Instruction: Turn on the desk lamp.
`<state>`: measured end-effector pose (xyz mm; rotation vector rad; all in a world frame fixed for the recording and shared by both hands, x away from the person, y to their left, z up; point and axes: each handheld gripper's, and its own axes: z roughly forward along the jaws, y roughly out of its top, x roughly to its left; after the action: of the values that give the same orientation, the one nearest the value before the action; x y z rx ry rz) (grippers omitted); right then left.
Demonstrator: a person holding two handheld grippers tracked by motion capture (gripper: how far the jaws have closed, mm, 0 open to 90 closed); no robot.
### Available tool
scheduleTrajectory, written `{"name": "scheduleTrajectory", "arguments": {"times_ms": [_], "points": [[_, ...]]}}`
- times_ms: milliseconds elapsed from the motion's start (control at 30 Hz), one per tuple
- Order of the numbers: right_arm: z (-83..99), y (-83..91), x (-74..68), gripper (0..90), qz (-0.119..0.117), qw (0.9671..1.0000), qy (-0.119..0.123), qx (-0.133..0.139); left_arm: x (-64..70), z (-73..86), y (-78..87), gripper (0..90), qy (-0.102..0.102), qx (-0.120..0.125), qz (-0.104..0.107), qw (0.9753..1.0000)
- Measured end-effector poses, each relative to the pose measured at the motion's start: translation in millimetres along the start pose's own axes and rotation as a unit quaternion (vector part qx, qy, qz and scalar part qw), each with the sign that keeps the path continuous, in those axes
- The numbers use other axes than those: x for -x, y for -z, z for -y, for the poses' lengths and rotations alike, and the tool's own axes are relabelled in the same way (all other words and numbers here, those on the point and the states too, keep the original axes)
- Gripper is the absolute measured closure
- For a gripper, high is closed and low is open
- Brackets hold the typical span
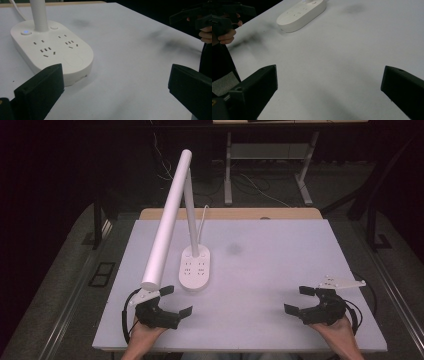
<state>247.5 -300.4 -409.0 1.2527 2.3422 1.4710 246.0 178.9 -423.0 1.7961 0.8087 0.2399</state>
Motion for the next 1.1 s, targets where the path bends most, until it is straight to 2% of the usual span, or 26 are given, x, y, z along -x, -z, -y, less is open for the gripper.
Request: {"name": "scheduleTrajectory", "arguments": {"times_ms": [733,1100], "points": [[-8.8,-2.9,-5.6,0.6,-0.004,0.9998,0.009,-0.017,0.8,0.0,-0.6,0.0,-0.004,-0.003,0.003,1.0],[-28.4,-11.1,-11.9,0.6,-0.01,0.9991,0.029,-0.028,0.8,0.4,-0.4,0.0,-0.001,-0.004,0.002,1.0]]}}
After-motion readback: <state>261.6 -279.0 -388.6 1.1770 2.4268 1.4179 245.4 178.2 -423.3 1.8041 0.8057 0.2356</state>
